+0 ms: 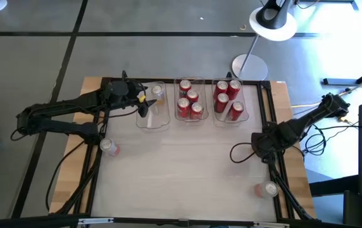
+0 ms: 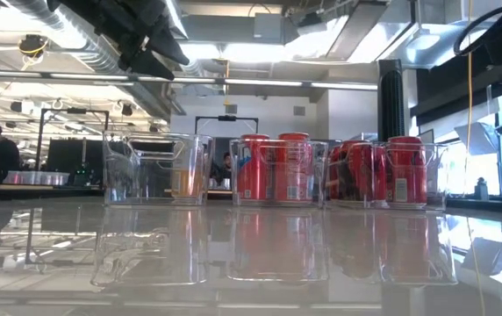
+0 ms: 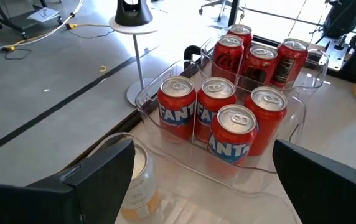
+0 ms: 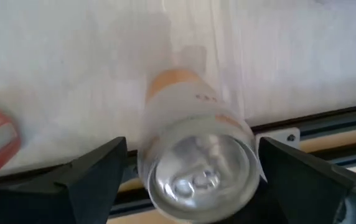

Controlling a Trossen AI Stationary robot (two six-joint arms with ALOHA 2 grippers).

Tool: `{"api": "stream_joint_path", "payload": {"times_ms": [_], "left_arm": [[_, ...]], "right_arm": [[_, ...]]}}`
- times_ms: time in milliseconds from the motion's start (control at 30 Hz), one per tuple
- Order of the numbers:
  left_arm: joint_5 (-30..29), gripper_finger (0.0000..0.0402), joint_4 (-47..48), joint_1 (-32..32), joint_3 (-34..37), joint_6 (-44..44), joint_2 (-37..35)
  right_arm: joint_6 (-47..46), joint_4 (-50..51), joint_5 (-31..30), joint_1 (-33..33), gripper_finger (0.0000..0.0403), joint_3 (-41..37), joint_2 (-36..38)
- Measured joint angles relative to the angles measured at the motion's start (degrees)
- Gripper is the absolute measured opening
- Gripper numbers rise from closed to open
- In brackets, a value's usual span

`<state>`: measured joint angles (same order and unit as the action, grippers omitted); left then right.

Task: Sort soda cans
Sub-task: Put the orange white soda can into the left transparent bin

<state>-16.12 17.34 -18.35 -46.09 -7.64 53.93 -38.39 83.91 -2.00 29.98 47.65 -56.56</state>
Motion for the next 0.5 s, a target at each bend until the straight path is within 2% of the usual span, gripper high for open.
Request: {"api": "stream_joint_path", "payload": {"times_ms": [167, 500], "left_arm": [[0.0, 0.0366, 0.1, 0.0, 0.0, -2.1, 0.0], [0.0, 0.0366, 0.1, 0.0, 0.0, -3.0, 0.0]], "right_arm": [[0.3, -3.6, -0.4, 0.0, 0.0362, -1.4, -1.8], [2.7, -2.9, 1.2, 0.0, 0.0362, -1.4, -7.2]]}}
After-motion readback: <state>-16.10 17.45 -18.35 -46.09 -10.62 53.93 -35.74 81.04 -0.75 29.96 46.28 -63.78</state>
